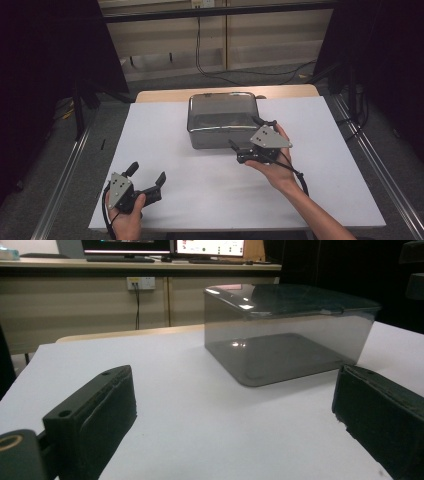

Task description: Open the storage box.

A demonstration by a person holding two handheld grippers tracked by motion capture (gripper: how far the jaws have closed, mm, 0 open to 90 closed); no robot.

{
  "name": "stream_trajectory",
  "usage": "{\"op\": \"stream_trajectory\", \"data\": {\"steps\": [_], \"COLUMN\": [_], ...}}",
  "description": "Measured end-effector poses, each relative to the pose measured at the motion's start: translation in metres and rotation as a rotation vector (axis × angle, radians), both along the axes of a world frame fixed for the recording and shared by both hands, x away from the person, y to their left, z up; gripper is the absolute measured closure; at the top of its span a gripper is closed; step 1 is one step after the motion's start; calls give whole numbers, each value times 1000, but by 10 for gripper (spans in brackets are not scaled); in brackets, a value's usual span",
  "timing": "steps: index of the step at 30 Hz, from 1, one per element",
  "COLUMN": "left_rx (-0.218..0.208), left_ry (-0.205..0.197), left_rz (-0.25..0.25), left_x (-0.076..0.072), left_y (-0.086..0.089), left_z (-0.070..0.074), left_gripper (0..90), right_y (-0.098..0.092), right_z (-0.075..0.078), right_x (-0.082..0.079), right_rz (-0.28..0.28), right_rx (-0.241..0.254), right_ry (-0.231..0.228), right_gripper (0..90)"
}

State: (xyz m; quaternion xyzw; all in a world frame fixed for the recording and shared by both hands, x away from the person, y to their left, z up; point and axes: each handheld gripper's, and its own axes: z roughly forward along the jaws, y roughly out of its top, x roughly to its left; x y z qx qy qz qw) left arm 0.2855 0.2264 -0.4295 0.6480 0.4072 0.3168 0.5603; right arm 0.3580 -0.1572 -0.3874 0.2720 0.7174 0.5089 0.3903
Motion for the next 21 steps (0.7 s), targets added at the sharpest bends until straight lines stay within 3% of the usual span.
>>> {"op": "stream_trajectory", "data": {"steps": [4,5,7,10,11,12,16,17,18,21], "left_rx": [2,1,0,5,5,5,1,0,4,2], "left_ry": [8,6,4,3,3,4,5,4,6,8], "left_rz": [6,7,7,3,3,2,2,5,6,7], "left_x": [1,1,1,1,1,1,1,1,1,1], "left_y": [2,2,1,1,1,1,1,1,1,1], "left_z": [-1,-1,-1,-1,-1,-1,-1,-1,-1,-1], "left_gripper": [37,37,37,37,37,38,37,36,35,35], "right_y": [3,5,6,11,11,14,17,21,23,31], "right_z": [2,4,5,4,4,2,-1,-3,-3,-4], "right_x": [2,3,4,8,8,11,14,15,15,12], "right_rz": [9,2,4,7,7,0,-8,-4,-1,4], "right_rx": [-3,-50,-70,-155,-155,-202,-259,-319,-338,-455], "right_ry": [-3,-32,-41,-69,-69,-82,-96,-120,-128,-176], "right_gripper": [34,32,35,67,67,67,82,100,110,150]}}
